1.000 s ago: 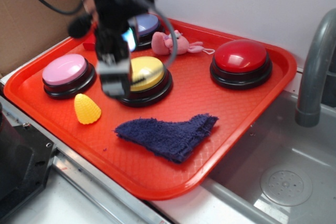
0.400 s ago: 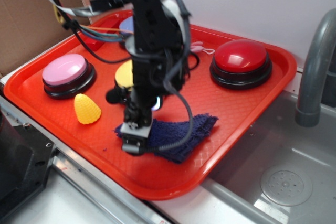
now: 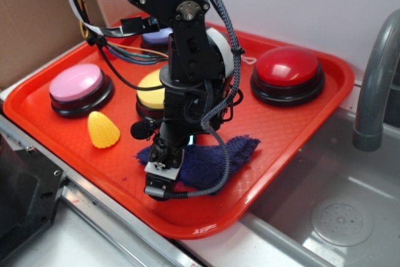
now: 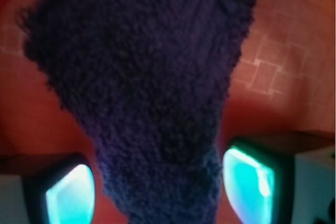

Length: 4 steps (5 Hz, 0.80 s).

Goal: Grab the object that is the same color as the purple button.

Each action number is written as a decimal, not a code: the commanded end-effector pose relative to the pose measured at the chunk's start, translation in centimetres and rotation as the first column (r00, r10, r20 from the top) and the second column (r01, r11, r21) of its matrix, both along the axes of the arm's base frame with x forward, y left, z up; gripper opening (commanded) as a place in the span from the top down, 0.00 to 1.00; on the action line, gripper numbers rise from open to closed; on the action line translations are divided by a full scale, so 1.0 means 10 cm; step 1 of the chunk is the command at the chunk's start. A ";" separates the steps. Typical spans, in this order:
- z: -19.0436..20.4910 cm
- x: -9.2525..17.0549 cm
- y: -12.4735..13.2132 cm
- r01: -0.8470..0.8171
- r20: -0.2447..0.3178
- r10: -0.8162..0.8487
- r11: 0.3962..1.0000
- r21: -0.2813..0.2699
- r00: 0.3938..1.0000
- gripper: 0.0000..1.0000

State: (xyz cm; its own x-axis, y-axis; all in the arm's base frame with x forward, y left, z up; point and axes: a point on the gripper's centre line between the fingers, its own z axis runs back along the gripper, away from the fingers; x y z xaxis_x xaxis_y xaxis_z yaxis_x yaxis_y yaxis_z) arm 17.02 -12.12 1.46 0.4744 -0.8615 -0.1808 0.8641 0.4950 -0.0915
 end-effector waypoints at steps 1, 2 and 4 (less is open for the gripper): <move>0.03 -0.09 0.07 -0.036 0.028 0.037 0.999 -0.013 0.999 1.00; 0.19 -0.04 0.05 -0.082 0.048 0.082 0.997 -0.012 0.995 1.00; 1.16 -0.30 0.34 -0.558 0.185 0.541 0.828 0.055 0.821 1.00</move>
State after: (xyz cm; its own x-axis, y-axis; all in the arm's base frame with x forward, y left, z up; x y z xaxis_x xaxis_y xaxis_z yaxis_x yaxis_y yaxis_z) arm 15.26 -7.85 12.49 0.8850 -0.4290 -0.1810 0.4505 0.8871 0.1003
